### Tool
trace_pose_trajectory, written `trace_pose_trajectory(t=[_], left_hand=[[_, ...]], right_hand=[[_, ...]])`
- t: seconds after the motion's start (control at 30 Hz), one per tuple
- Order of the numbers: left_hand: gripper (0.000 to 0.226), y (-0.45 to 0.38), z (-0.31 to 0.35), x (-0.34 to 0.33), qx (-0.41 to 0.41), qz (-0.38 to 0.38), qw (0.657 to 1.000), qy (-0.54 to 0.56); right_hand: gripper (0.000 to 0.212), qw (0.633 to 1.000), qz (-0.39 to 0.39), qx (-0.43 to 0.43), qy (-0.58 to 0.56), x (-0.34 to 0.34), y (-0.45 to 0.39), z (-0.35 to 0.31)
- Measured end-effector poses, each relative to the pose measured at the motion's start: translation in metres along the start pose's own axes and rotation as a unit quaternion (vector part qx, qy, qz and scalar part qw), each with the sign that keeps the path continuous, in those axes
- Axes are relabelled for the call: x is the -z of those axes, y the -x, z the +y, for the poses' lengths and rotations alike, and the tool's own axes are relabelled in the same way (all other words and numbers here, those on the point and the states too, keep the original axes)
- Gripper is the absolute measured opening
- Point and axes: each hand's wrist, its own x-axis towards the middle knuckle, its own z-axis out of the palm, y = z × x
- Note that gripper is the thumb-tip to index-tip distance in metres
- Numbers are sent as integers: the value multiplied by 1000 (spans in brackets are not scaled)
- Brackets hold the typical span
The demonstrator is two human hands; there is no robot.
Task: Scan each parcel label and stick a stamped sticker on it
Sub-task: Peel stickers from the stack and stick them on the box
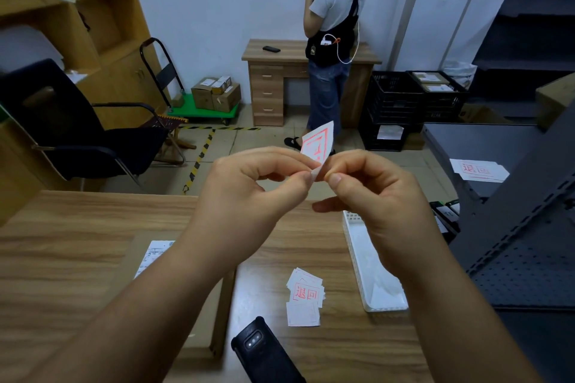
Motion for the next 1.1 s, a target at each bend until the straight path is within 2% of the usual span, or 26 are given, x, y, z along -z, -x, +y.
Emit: trace_pose_trajectory(t=[0.07, 0.23, 0.37, 0.6, 0.67, 0.73, 0.83, 0.9, 1.0, 1.1], left_hand=[[12, 1, -1, 3, 4, -3, 1000, 18], [11, 2, -5, 13, -17, 5, 1000, 13], [15, 0, -9, 22, -70, 34, 996, -47], [33, 1, -21, 41, -113, 50, 982, -140], [40, 1, -22, 47, -67, 58, 989, -122], [42, 1, -21, 52, 17, 65, 996, -66], [41, 0, -19, 58, 124, 67, 983, 120], [36, -2, -16, 63, 146, 81, 968, 186], [34, -3, -13, 70, 155, 92, 966, 187], [35, -4, -15, 77, 177, 86, 964, 177]], right_hand=[[4, 999, 6, -13, -38, -4, 0, -2], [12, 993, -5, -45, -108, -15, -4, -3], [17, 985, -20, -74, -154, -26, -8, -5], [7, 974, 5, -113, -198, -45, -18, -4], [2, 965, 37, -133, -222, -49, -21, -3], [8, 958, 51, -150, -239, -53, -23, -3], [11, 961, 49, -157, -223, -61, -23, 0], [15, 970, 55, -152, -180, -67, -23, 2], [13, 984, 56, -136, -103, -72, -22, 5], [12, 985, 45, -144, -82, -75, -22, 6]])
